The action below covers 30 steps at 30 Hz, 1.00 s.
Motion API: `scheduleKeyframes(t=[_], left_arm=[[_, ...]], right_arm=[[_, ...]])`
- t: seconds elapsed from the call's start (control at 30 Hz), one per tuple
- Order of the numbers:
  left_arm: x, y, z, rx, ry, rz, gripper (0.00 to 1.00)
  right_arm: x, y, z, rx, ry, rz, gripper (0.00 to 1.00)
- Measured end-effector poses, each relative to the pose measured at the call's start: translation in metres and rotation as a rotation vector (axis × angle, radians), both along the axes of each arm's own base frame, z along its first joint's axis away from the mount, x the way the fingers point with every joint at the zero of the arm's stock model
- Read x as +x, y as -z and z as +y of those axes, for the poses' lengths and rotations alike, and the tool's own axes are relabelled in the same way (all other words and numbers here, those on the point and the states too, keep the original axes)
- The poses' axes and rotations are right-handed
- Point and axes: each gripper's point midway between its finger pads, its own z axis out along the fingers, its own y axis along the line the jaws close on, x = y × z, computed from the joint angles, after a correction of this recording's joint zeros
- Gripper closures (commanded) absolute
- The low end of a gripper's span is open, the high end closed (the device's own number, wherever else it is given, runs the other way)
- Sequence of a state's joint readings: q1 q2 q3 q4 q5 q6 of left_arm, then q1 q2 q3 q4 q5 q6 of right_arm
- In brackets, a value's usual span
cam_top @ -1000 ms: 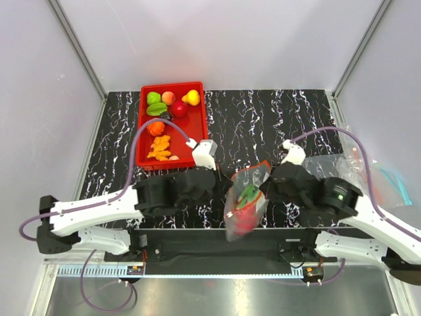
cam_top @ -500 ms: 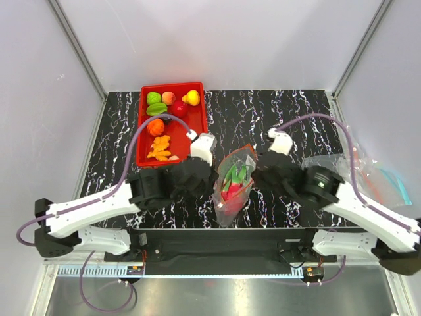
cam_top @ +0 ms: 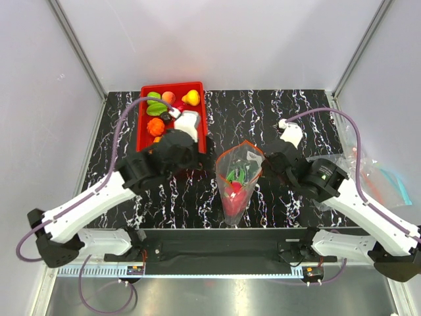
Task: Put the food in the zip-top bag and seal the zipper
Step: Adjust the zipper food storage bag at the center of the board, then pick up the fake fruit from the bin.
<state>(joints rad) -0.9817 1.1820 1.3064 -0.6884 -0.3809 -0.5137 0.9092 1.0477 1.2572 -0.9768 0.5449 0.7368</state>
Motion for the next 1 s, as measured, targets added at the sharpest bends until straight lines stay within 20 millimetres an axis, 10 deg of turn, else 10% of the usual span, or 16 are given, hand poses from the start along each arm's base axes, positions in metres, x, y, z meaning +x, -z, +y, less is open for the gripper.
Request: scheduleKeyframes(t=[0.23, 0.47, 1.0], left_arm=[[0.051, -0.028, 0.086, -0.032, -0.268, -0.078, 0.01], [0.119, 0.029, 0.157, 0.062, -0.511, 0.073, 0.01], [0.235, 0.160, 0.188, 0.432, -0.575, 0.274, 0.01]], right_arm=[[0.002, 0.005, 0.001, -0.004, -0.009, -0.006, 1.00], [0.002, 0.008, 0.009, 0.001, -0.055, -0.007, 1.00], [-0.011, 0.003, 0.011, 0.016, -0.147, 0.002, 1.00]])
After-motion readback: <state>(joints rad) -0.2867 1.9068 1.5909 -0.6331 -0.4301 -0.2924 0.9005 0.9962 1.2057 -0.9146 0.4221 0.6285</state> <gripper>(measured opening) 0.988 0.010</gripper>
